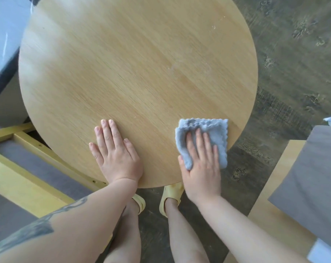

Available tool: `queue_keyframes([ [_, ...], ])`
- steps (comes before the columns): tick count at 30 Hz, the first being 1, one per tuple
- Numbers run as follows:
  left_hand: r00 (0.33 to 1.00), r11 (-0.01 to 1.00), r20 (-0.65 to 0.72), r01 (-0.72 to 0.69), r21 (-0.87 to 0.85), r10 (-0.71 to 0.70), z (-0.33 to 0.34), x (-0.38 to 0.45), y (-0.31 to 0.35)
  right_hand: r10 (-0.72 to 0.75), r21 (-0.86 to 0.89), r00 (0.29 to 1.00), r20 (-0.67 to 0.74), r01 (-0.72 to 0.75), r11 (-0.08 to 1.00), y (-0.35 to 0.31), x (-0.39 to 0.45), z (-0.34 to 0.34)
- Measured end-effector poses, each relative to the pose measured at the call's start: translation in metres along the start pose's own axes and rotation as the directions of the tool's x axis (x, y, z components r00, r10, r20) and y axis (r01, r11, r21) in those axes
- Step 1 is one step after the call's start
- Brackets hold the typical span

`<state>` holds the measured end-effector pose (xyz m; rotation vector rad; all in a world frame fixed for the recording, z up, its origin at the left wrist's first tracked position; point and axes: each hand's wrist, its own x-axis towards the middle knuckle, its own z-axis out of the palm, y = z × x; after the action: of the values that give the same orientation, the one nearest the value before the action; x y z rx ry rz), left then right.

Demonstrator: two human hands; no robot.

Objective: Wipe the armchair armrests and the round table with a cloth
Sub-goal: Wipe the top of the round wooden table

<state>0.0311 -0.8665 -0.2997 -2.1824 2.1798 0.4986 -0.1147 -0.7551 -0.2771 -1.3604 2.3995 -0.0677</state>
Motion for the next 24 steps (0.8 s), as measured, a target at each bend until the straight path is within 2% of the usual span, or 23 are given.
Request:
queue_keyframes([
  [1,1.000,1.000,0.002,0.001,0.002,-0.001,0.000,-0.001,0.000,-0.105,-0.007,0.994,0.027,0.106,0.994,-0.008,-0.009,0.005],
  [3,1.000,1.000,0.000,-0.001,0.001,0.001,0.000,-0.001,-0.001,-0.362,-0.046,0.928,0.094,0.367,0.929,-0.007,-0.004,0.009],
  [4,1.000,1.000,0.003,-0.001,0.001,0.001,0.000,-0.001,-0.001,-0.427,-0.069,0.898,0.103,0.435,0.898,0.001,0.007,0.006],
  [5,1.000,1.000,0.006,-0.002,0.004,0.002,0.000,0.000,0.000,-0.411,-0.084,0.906,0.102,0.420,0.904,0.012,0.018,0.002],
  [6,1.000,1.000,0.007,-0.003,0.009,0.003,0.000,0.001,0.001,-0.304,-0.069,0.950,0.071,0.308,0.949,0.024,0.025,-0.003],
  [7,1.000,1.000,0.006,-0.004,0.014,0.004,-0.001,0.001,0.001,-0.118,-0.017,0.993,0.022,0.119,0.993,0.033,0.027,-0.006],
  [8,1.000,1.000,0.004,-0.006,0.017,0.006,-0.001,0.001,0.001,0.059,0.018,0.998,-0.018,-0.058,0.998,0.035,0.022,-0.009],
  [9,1.000,1.000,0.004,-0.014,0.021,0.014,-0.002,0.001,0.001,0.153,0.024,0.987,-0.039,-0.152,0.988,0.029,0.010,-0.007],
  [10,1.000,0.999,0.004,-0.024,0.024,0.024,-0.002,0.001,0.001,0.138,0.025,0.990,-0.041,-0.137,0.990,0.016,-0.006,-0.003],
  [13,1.000,1.000,0.012,-0.029,-0.003,0.029,-0.002,0.002,-0.002,-0.194,0.024,0.980,0.052,0.193,0.981,-0.031,-0.031,0.014],
  [15,0.997,0.997,0.031,-0.073,-0.023,0.073,-0.005,0.003,-0.007,-0.302,0.030,0.950,0.084,0.301,0.953,-0.040,-0.007,0.011],
  [17,0.951,0.956,0.100,-0.294,-0.006,0.293,-0.010,0.000,-0.012,-0.259,-0.006,0.962,0.084,0.261,0.965,-0.027,0.020,0.002],
  [19,0.837,0.848,0.167,-0.530,0.015,0.521,-0.011,-0.006,-0.016,-0.023,-0.020,0.999,0.047,0.024,1.000,-0.005,0.021,-0.004],
  [20,0.817,0.831,0.185,-0.557,0.010,0.546,-0.011,-0.009,-0.016,0.092,-0.056,0.995,0.027,-0.091,0.994,0.001,0.012,-0.004],
  [21,0.828,0.843,0.190,-0.537,0.002,0.527,-0.010,-0.011,-0.015,0.137,-0.102,0.990,0.018,-0.134,0.986,0.001,-0.003,-0.002],
  [22,0.851,0.866,0.183,-0.499,-0.004,0.492,-0.009,-0.011,-0.012,0.096,-0.152,0.994,0.043,-0.088,0.984,-0.005,-0.018,0.000],
  [24,0.890,0.903,0.162,-0.429,-0.013,0.426,-0.007,-0.012,-0.002,-0.088,-0.213,0.989,0.121,0.112,0.971,-0.012,-0.024,0.006],
])
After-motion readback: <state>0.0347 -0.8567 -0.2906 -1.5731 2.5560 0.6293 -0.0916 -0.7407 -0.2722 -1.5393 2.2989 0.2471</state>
